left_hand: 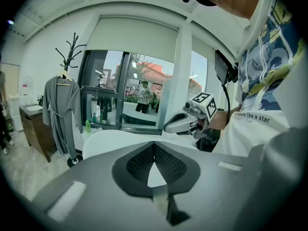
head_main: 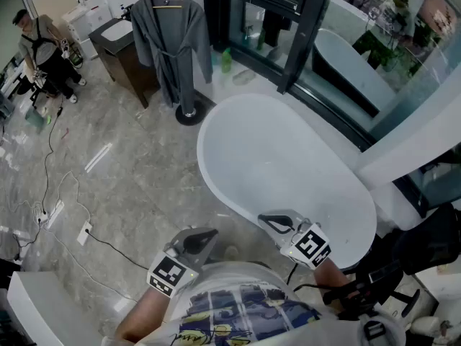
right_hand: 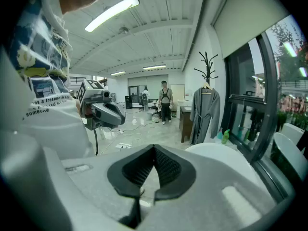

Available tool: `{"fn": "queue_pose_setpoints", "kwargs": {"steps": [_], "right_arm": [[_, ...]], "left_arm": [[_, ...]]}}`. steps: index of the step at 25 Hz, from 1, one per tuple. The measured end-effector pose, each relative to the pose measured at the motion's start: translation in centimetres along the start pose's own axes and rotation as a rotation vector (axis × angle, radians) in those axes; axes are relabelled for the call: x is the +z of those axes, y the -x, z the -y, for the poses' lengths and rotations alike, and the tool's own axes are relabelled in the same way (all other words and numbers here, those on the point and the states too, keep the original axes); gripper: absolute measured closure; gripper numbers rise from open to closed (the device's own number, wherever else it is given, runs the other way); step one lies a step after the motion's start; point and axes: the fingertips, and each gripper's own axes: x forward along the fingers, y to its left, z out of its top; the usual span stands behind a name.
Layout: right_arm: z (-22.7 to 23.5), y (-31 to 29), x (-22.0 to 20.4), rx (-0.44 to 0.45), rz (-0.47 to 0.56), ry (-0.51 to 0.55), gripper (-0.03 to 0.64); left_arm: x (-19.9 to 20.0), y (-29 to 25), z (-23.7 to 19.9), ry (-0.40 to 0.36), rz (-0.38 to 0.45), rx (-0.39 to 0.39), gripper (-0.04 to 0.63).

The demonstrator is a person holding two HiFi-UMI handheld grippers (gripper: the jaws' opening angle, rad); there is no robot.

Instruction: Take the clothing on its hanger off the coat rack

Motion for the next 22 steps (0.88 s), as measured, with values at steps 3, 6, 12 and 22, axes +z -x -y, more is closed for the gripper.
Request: {"fn": "queue_pose_setpoints", "kwargs": {"steps": [3, 6, 12, 22], "right_arm": [[0.1, -0.4, 0.4, 0.004, 0.003, 0.006, 0.615], [0.6, -0.7, 0.6, 0.007, 0.005, 0.009, 0.615], [1.6, -2.4, 0.8, 0.033, 0.006, -0.004, 0.615], [4.6, -10.2, 4.4, 0.083, 0.048, -0.084, 0.563]], "left_arm": [[1.1, 0.1, -0.5, -0.025, 0.017, 0.019, 0.592], [1.6, 0.1, -1.0, -0.031, 0.02, 0.028, 0.592], [2.2, 0.5, -3.2, -0.024, 0.02, 0.069, 0.592], [1.9, 2.6, -12.4, 0.028, 0.03, 0.097, 0.592]]}}
